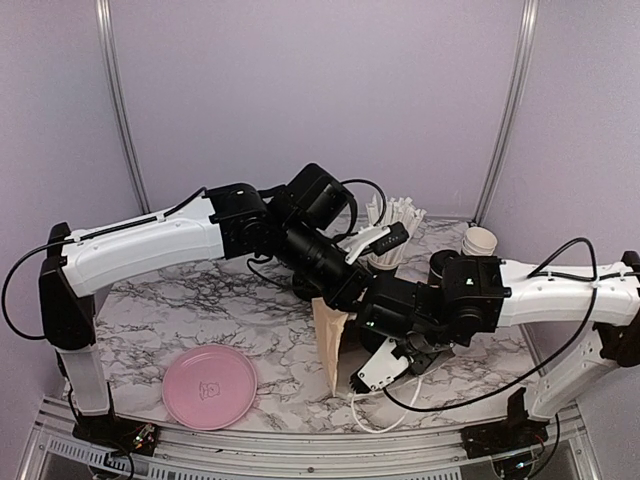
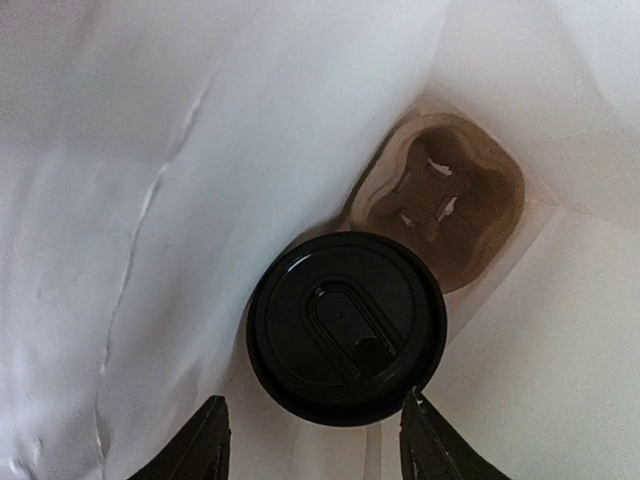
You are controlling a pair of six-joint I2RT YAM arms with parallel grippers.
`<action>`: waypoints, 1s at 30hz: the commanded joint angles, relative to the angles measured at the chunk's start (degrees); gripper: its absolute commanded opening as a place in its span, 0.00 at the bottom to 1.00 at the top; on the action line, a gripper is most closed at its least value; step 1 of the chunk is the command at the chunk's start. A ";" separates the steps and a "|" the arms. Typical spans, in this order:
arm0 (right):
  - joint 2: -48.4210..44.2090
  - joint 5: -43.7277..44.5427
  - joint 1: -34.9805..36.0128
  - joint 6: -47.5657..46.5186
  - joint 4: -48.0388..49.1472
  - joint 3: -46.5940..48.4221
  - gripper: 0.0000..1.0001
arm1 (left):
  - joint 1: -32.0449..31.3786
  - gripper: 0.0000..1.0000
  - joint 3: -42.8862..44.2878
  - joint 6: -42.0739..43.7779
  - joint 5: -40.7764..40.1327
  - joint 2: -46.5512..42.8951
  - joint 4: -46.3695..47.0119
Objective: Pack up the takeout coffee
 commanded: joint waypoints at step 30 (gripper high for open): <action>-6.58 -11.21 -0.47 2.37 -2.31 3.38 0.58 | 1.10 0.79 5.45 1.59 -3.61 -5.10 -4.16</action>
